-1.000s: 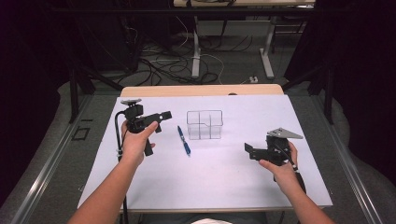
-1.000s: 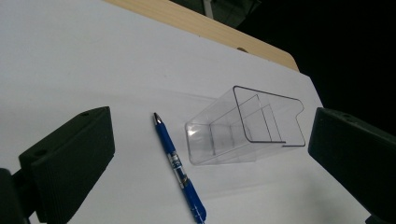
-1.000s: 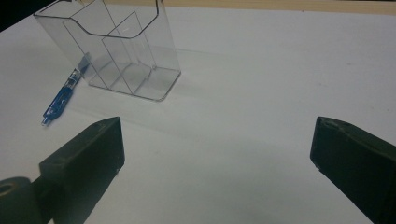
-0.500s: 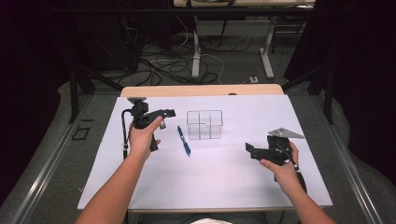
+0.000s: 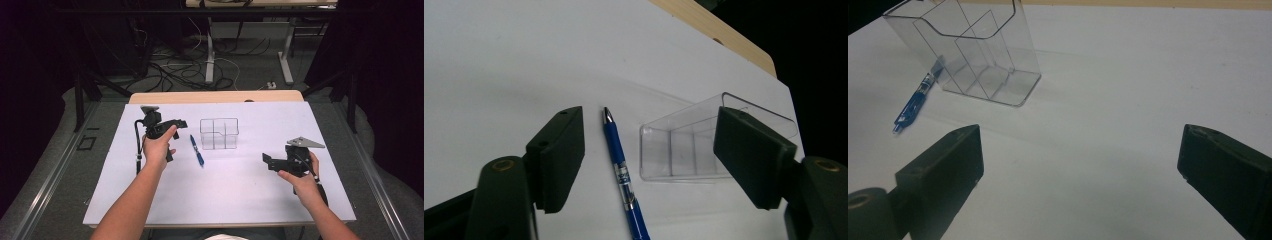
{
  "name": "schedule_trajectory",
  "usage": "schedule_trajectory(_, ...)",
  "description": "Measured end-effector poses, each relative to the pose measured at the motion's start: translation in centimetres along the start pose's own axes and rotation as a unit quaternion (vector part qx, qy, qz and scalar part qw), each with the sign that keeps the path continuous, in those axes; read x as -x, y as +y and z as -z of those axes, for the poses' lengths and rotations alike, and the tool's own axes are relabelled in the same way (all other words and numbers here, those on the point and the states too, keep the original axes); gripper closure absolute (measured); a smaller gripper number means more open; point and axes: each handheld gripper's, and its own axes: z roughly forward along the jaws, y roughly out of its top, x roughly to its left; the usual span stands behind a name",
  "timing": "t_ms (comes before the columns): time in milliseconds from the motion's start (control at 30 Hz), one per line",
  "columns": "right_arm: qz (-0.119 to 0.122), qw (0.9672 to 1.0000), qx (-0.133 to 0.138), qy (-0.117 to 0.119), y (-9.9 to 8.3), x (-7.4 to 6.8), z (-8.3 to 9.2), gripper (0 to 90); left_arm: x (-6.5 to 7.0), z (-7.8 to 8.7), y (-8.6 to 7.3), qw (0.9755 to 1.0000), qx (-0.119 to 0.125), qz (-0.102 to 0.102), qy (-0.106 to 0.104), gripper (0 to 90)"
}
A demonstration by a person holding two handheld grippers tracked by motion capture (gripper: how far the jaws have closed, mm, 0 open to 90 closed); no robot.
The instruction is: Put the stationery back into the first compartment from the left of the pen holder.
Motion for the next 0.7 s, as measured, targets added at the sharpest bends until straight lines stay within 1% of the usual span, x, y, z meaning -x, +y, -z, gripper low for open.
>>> schedule_trajectory(100, -0.001, 1.0, -0.001, 0.0, 0.0, 0.0, 0.0, 4.4, -0.2, -0.6, -0.1, 1.0, -0.004, 0.003, 0.008, 33.1)
schedule_trajectory(133, -0.002, 1.0, -0.001, 0.001, 0.0, 0.0, -0.1, 4.4, -0.2, -0.7, -0.1, 0.9999, -0.007, 0.011, 0.008, 34.5)
schedule_trajectory(167, -0.002, 1.0, -0.001, 0.001, 0.0, 0.0, -0.1, 4.4, -0.3, -0.9, -0.1, 0.9999, -0.009, 0.006, 0.007, 37.3)
schedule_trajectory(200, -0.001, 1.0, -0.001, 0.001, 0.0, 0.0, -0.1, 4.5, -0.2, -1.1, -0.1, 0.9999, -0.007, 0.008, 0.007, 38.7)
schedule_trajectory(233, -0.001, 1.0, -0.002, 0.001, 0.0, 0.0, -0.1, 4.5, -0.2, -1.2, -0.1, 0.9998, -0.012, 0.01, 0.009, 38.7)
schedule_trajectory(300, -0.003, 1.0, -0.003, 0.002, 0.0, 0.0, -0.1, 4.7, -0.2, -1.4, -0.1, 0.9999, -0.007, 0.008, 0.011, 40.3)
schedule_trajectory(333, -0.007, 1.0, -0.004, 0.003, 0.0, 0.0, -0.2, 4.8, -0.2, -1.5, -0.1, 0.9998, -0.01, 0.008, 0.012, 41.1)
schedule_trajectory(367, -0.004, 1.0, -0.004, 0.003, -0.1, 0.0, -0.2, 4.9, -0.2, -1.7, -0.1, 0.9997, -0.014, 0.012, 0.013, 41.4)
schedule_trajectory(400, -0.003, 1.0, -0.006, 0.004, -0.1, 0.0, -0.2, 5.1, -0.2, -1.9, 0.0, 0.9997, -0.016, 0.016, 0.014, 43.8)
schedule_trajectory(433, -0.002, 1.0, -0.005, 0.005, -0.1, 0.0, -0.3, 5.3, -0.3, -2.0, 0.0, 0.9994, -0.023, 0.02, 0.014, 45.0)
schedule_trajectory(467, -0.007, 0.9999, -0.006, 0.006, -0.1, 0.0, -0.3, 5.4, -0.4, -2.2, 0.0, 0.9991, -0.028, 0.026, 0.017, 45.9)
schedule_trajectory(500, -0.001, 1.0, -0.006, 0.007, -0.1, 0.1, -0.3, 5.6, -0.5, -2.3, 0.0, 0.999, -0.03, 0.025, 0.022, 46.2)
schedule_trajectory(533, -0.005, 0.9999, -0.008, 0.007, -0.2, 0.0, -0.3, 5.6, -0.6, -2.5, 0.0, 0.9989, -0.027, 0.023, 0.029, 47.6)
schedule_trajectory(567, -0.005, 0.9999, -0.008, 0.007, -0.2, 0.0, -0.3, 5.6, -0.6, -2.7, 0.0, 0.9986, -0.028, 0.031, 0.033, 47.6)
schedule_trajectory(600, -0.005, 0.9999, -0.009, 0.008, -0.2, 0.0, -0.3, 5.7, -0.7, -2.7, 0.0, 0.9981, -0.037, 0.035, 0.034, 50.0)
schedule_trajectory(633, -0.006, 0.9999, -0.012, 0.009, -0.2, -0.1, -0.4, 5.9, -0.8, -2.9, 0.0, 0.9978, -0.042, 0.041, 0.029, 51.4)
schedule_trajectory(667, -0.006, 0.9999, -0.012, 0.009, -0.2, -0.1, -0.4, 5.9, -0.8, -3.0, 0.0, 0.9972, -0.05, 0.043, 0.033, 51.4)
schedule_trajectory(700, -0.003, 0.9999, -0.012, 0.011, -0.2, 0.0, -0.4, 6.0, -0.8, -3.3, 0.0, 0.9969, -0.051, 0.05, 0.032, 51.7)
